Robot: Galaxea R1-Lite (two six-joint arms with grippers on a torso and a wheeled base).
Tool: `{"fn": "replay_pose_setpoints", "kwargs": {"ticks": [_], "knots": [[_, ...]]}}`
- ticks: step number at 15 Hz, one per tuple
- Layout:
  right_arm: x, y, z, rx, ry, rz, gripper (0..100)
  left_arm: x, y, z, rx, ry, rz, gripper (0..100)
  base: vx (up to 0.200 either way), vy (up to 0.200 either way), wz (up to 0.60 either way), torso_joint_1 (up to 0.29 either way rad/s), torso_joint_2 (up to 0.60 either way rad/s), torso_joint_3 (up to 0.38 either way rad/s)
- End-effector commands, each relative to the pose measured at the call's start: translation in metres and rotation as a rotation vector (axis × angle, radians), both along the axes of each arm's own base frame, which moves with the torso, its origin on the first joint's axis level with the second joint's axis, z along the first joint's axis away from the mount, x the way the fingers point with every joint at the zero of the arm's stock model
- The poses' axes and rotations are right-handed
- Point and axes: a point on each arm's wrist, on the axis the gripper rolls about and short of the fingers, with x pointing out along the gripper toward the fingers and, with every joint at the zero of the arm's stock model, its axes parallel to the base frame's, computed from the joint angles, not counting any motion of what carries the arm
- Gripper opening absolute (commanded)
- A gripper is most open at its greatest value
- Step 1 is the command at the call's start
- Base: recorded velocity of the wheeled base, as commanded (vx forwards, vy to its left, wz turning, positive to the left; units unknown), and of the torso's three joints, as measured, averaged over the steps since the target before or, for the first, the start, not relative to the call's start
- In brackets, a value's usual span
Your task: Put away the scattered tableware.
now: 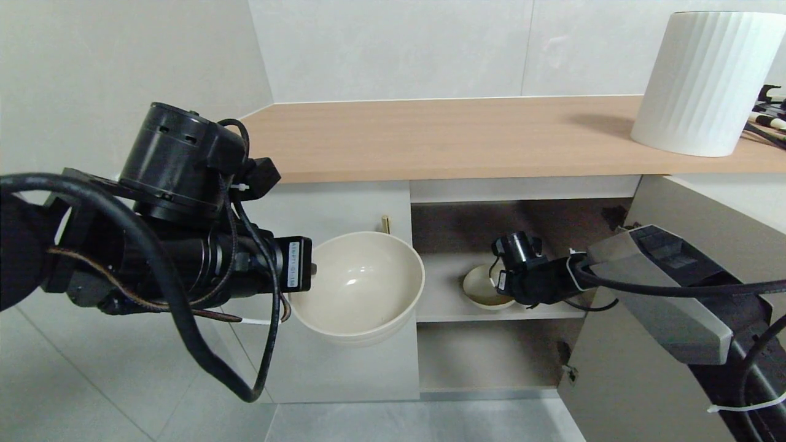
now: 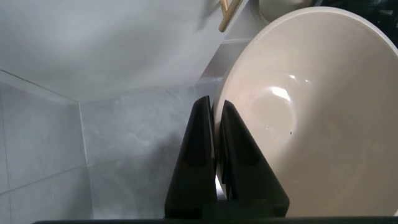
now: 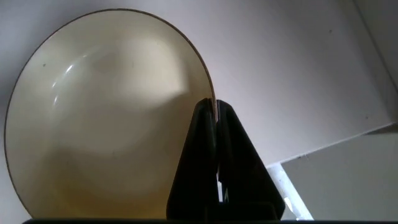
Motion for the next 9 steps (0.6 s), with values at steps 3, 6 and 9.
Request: {"fn": "replay_pose_setpoints", "kwargs": {"ticks": [3,6,9], "knots": [[0.0022,0.0009,-0.0029,-0.001,-0.003,-0.002,0,0.0006,-0.0005,-0.0013,0.001,0.005,0.0,0,0.0,0.0,0.0,0.0,0.0,0.0],[0.0025,0.001,-0.0031,0.0,-0.004,-0.002,100,0.0006,-0.0004,-0.0013,0.001,0.005,0.002,0,0.0,0.0,0.0,0.0,0.0,0.0],[0.0038,-0.0002,0.003,0.014,-0.022,-0.013,100,0.0004,-0.0003,-0.0004,-0.001,0.002,0.002,0,0.0,0.0,0.0,0.0,0.0,0.0]]}}
